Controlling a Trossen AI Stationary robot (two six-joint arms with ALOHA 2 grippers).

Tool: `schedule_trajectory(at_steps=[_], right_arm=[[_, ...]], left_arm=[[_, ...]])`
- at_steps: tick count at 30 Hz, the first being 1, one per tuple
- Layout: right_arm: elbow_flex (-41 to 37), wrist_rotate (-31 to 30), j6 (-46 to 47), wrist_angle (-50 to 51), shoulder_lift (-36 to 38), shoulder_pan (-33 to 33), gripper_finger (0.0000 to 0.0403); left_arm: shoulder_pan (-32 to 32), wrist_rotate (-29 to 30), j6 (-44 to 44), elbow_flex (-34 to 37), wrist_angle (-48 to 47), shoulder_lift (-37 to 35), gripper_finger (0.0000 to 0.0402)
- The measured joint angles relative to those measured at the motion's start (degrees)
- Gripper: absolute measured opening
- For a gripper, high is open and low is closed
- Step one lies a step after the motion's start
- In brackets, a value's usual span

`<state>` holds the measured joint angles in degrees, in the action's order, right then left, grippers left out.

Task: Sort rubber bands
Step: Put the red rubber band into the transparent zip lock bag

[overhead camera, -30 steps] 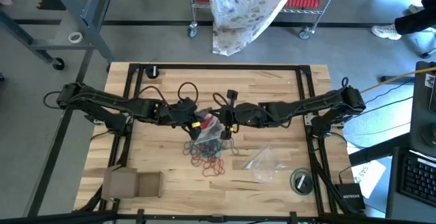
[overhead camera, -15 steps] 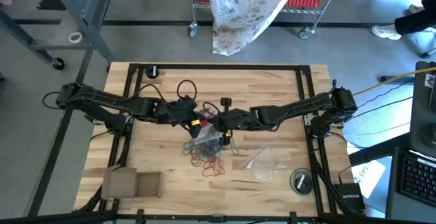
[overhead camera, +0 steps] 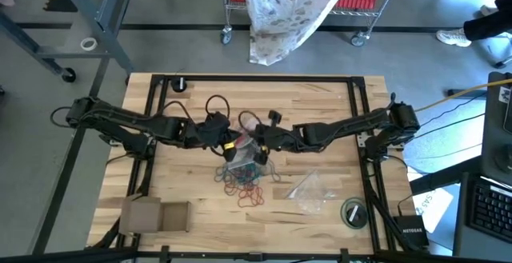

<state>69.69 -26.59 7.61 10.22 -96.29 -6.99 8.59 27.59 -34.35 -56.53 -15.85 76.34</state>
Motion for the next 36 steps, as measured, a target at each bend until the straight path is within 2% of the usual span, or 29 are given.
schedule_trajectory(at_steps=[5,8,12,18,22,24,30,36], right_arm=[[4.19,2.67,-2.28,1.51,0.12,-0.16,0.0106],[7.55,6.26,-3.45,8.88,0.13,-0.25,0.0145],[11.32,12.18,-5.23,18.34,0.17,-0.14,0.0173],[10.64,13.95,-9.53,22.94,0.17,-3.18,0.0177],[8.53,5.11,-9.41,21.3,0.02,-4.86,0.0171],[8.28,3.66,-11.06,19.13,0.11,-4.99,0.017],[8.17,4.43,-21.26,13.23,-0.37,-5.48,0.0169],[8.13,5.84,-26.43,14.42,-3.57,-5.29,0.0168]], left_arm=[[-0.41,-0.22,0.07,0.02,-1.21,0.27,0.0001],[-0.47,-0.22,0.2,0.02,-1.55,-0.11,0.0001],[-0.47,-0.22,0.24,0.02,-1.96,-0.11,0.0001],[-0.43,-0.24,0.23,0.02,-3.68,-0.41,0.0001],[0.05,-1.68,0.53,0.02,-2.87,-0.44,0.0001],[0.54,-3.24,0.55,0.0,-2.58,-0.46,0.0001],[1.23,-4.79,0.53,0.0,-2.67,-0.46,0.0001],[1.23,-4.94,0.7,0.0,-2.3,-0.46,0.0001]])
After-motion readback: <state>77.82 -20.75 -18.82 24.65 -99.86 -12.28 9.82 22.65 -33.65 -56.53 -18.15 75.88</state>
